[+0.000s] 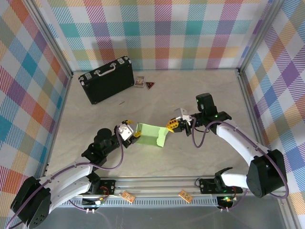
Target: Fold the paper box
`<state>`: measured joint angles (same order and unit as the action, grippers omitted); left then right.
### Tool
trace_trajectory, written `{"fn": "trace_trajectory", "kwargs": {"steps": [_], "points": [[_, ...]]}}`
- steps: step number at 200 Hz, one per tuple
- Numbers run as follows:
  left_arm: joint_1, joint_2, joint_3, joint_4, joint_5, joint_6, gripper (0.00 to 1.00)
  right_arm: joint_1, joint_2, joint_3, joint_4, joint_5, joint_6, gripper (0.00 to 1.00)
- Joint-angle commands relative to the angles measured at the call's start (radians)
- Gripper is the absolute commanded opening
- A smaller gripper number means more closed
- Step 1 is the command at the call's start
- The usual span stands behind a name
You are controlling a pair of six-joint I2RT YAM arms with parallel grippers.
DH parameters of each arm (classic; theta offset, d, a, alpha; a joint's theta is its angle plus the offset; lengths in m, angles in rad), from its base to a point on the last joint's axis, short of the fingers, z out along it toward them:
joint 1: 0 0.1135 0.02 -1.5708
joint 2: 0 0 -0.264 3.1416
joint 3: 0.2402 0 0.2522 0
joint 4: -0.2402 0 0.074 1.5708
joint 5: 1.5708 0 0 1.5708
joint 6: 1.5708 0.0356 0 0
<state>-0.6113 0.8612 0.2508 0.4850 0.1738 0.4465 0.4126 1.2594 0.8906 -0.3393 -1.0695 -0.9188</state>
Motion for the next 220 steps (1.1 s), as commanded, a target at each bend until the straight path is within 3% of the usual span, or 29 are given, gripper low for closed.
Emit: {"fn": "trace_trajectory", "kwargs": {"steps": [1,30,94,112,132,153,220], "points": [[0.004,0.004,0.025,0.090,0.151,0.061,0.56,0.009,0.016,0.032,-0.065,-0.091,-0.054,0.00],[0.004,0.033,0.029,0.100,0.279,0.092,0.54,0.009,0.021,0.042,-0.081,-0.097,-0.075,0.00],[0.004,0.044,0.042,0.091,0.332,0.085,0.43,0.008,0.033,0.051,-0.107,-0.107,-0.096,0.00],[0.004,0.046,0.050,0.071,0.340,0.083,0.31,0.007,0.038,0.053,-0.108,-0.105,-0.095,0.00],[0.004,0.055,0.066,0.052,0.345,0.072,0.10,0.006,0.038,0.053,-0.107,-0.102,-0.094,0.00],[0.004,0.056,0.079,0.029,0.356,0.070,0.00,0.007,0.038,0.050,-0.104,-0.096,-0.093,0.00],[0.004,0.023,0.078,0.035,0.314,0.044,0.00,0.006,0.046,0.047,-0.103,-0.088,-0.084,0.00]]}}
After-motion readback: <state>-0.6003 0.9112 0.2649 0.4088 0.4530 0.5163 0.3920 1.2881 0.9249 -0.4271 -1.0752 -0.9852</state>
